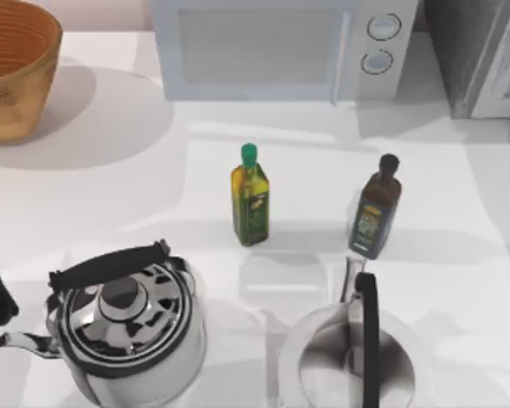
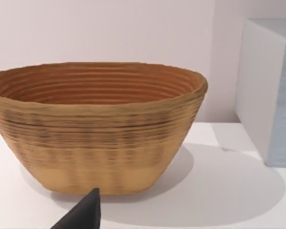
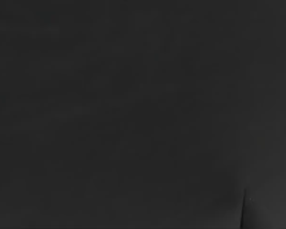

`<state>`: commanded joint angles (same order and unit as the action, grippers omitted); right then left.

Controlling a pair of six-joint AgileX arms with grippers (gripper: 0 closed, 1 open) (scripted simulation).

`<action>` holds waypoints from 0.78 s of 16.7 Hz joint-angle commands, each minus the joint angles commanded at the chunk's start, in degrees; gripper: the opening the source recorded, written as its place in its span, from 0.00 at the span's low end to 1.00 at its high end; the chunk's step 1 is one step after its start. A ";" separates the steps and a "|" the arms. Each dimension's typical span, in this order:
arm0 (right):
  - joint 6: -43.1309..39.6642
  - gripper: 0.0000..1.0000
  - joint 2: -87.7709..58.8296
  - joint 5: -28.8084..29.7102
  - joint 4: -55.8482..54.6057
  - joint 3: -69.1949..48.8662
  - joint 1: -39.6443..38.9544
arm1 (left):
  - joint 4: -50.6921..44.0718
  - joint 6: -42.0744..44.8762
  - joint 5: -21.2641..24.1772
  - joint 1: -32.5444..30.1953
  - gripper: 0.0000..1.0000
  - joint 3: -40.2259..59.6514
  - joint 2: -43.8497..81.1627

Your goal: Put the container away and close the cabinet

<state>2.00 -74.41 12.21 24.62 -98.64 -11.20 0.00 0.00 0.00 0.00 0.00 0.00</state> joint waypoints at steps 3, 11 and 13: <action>-0.48 1.00 0.24 8.74 0.43 0.08 -9.11 | 0.00 0.00 0.00 0.00 1.00 0.00 0.00; -1.40 1.00 1.55 14.45 1.01 -0.16 -13.00 | 0.00 0.00 0.00 0.00 1.00 0.00 0.00; -1.40 1.00 0.65 14.03 0.70 -0.91 -12.46 | 0.00 0.00 0.00 0.00 1.00 0.00 0.00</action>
<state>0.59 -73.76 26.25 25.32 -99.54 -23.67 0.00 0.00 0.00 0.00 0.00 0.00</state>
